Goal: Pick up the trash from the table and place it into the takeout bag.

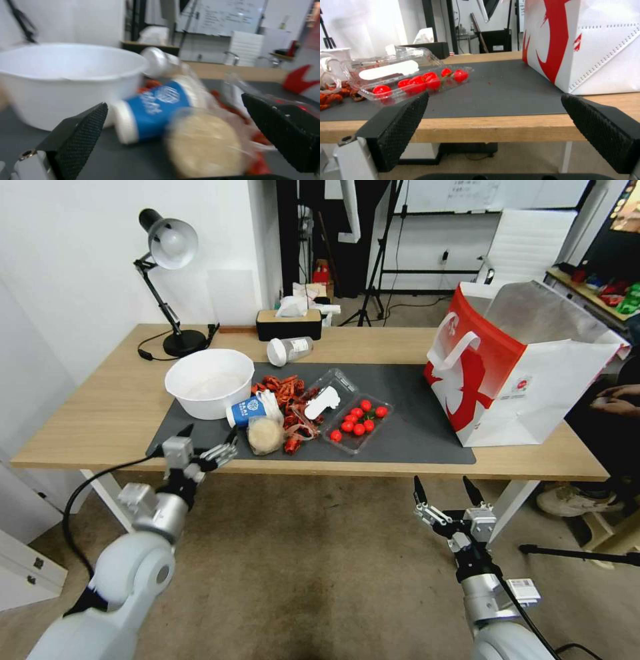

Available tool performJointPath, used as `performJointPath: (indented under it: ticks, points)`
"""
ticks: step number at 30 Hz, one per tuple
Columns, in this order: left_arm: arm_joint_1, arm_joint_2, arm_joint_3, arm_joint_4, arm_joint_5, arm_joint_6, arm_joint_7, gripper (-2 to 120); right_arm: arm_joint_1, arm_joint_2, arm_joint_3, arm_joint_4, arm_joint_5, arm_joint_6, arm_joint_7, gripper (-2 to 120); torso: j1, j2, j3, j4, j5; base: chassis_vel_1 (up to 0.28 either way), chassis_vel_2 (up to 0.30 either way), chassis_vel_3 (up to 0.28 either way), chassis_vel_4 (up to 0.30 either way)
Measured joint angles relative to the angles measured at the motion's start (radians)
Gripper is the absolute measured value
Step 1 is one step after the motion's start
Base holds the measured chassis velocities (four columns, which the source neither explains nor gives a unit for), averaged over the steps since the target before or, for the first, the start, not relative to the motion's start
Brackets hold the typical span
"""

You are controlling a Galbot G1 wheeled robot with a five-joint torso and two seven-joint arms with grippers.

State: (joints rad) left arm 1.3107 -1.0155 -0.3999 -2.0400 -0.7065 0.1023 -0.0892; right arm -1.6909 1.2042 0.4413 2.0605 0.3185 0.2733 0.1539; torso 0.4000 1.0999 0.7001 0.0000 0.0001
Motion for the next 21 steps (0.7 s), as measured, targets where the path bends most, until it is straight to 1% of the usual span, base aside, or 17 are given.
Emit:
performJointPath:
  ticks: [1, 4, 5, 7, 8, 11, 16, 21]
  points:
    - [0.000, 0.000, 0.000, 0.000, 0.000, 0.000, 0.000, 100, 0.000, 0.000, 0.000, 0.000, 0.000, 0.000, 0.000, 100, 0.000, 0.000, 0.000, 0.0000, 0.0000, 0.000, 0.000, 0.000, 0.000]
    - [-0.060, 0.035, 0.088, 0.002, -0.073, 0.060, -0.003, 100, -0.003, -0.003, 0.015, 0.007, 0.000, -0.005, 0.002, 100, 0.000, 0.000, 0.000, -0.0001, -0.0002, 0.000, 0.000, 0.000, 0.000]
    - [-0.060, 0.035, 0.088, 0.002, -0.073, 0.060, -0.003, 100, -0.003, -0.003, 0.015, 0.007, 0.000, -0.005, 0.002, 100, 0.000, 0.000, 0.000, -0.0001, -0.0002, 0.000, 0.000, 0.000, 0.000]
    - [-0.097, 0.045, 0.121, 0.001, -0.128, 0.117, -0.015, 100, -0.006, -0.003, 0.024, 0.012, 0.000, -0.007, 0.003, 100, 0.000, 0.000, 0.000, 0.0000, -0.0001, 0.000, 0.000, 0.000, 0.000]
    - [-0.097, 0.045, 0.121, 0.001, -0.128, 0.117, -0.015, 100, -0.006, -0.003, 0.024, 0.012, 0.000, -0.007, 0.003, 100, 0.000, 0.000, 0.000, 0.0000, -0.0001, 0.000, 0.000, 0.000, 0.000]
    - [-0.138, 0.044, 0.141, 0.030, -0.146, 0.153, -0.033, 100, -0.012, -0.001, 0.032, 0.017, 0.000, -0.008, 0.003, 100, 0.000, 0.000, 0.000, -0.0001, -0.0001, 0.000, 0.000, 0.000, 0.000]
    - [-0.165, 0.041, 0.153, 0.055, -0.149, 0.189, -0.049, 100, -0.017, 0.001, 0.036, 0.019, -0.001, -0.007, 0.002, 100, 0.000, 0.000, 0.000, 0.0000, -0.0001, 0.000, 0.000, 0.000, 0.000]
    - [-0.183, 0.034, 0.169, 0.086, -0.125, 0.209, -0.063, 100, -0.015, 0.001, 0.038, 0.019, 0.001, -0.010, 0.003, 100, 0.000, 0.000, 0.000, 0.0000, -0.0002, 0.000, 0.000, 0.000, 0.000]
